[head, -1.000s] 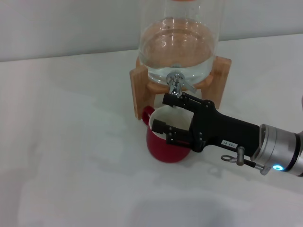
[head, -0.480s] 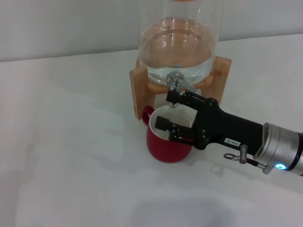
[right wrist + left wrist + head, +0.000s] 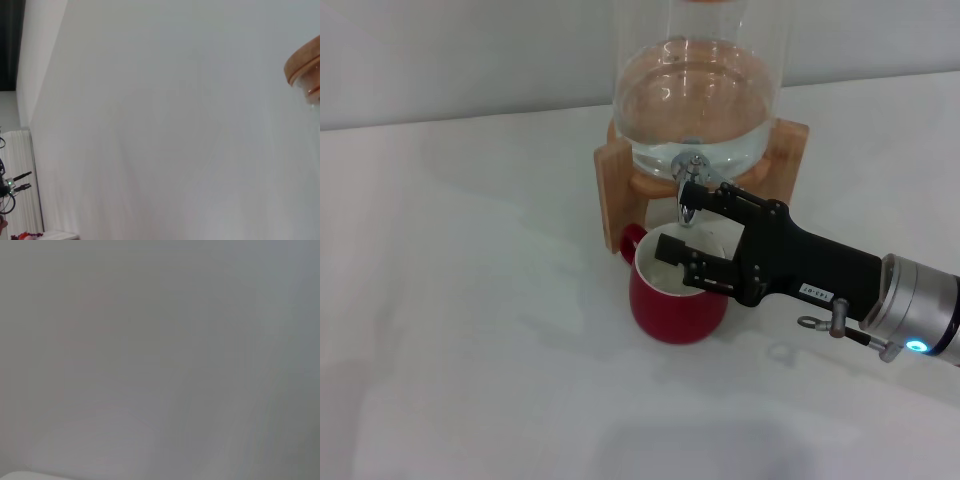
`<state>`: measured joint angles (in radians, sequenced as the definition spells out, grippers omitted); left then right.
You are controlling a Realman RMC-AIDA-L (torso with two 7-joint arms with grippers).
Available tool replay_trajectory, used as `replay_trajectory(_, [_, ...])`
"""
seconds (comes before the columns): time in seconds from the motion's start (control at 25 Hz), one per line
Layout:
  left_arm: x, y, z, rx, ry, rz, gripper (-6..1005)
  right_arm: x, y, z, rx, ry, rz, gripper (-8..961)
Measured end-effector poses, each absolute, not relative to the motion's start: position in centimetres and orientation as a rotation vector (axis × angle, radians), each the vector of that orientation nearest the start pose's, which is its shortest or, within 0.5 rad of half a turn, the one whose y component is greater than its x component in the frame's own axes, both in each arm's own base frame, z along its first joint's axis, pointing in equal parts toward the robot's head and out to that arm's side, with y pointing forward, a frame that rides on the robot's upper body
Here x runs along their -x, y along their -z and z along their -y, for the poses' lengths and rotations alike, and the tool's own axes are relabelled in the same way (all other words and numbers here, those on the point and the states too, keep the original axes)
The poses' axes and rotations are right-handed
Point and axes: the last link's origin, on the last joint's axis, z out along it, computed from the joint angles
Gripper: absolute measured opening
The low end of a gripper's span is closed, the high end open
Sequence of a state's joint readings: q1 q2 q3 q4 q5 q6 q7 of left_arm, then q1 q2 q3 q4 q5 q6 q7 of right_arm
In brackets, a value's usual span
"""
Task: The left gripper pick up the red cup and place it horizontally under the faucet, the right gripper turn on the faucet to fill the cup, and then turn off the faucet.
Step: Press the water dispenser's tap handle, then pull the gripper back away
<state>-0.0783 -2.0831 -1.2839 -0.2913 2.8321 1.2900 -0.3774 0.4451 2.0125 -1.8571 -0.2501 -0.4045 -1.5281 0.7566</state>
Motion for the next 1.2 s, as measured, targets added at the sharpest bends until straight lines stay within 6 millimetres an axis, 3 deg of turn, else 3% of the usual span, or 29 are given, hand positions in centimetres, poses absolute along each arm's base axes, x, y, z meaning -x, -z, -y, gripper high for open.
replay_trajectory(1.2, [37.4, -0.3, -23.2, 1.458, 0.823, 0.708, 879, -24.5, 3.3, -30.2, 2.333, -1.244, -0.38, 791])
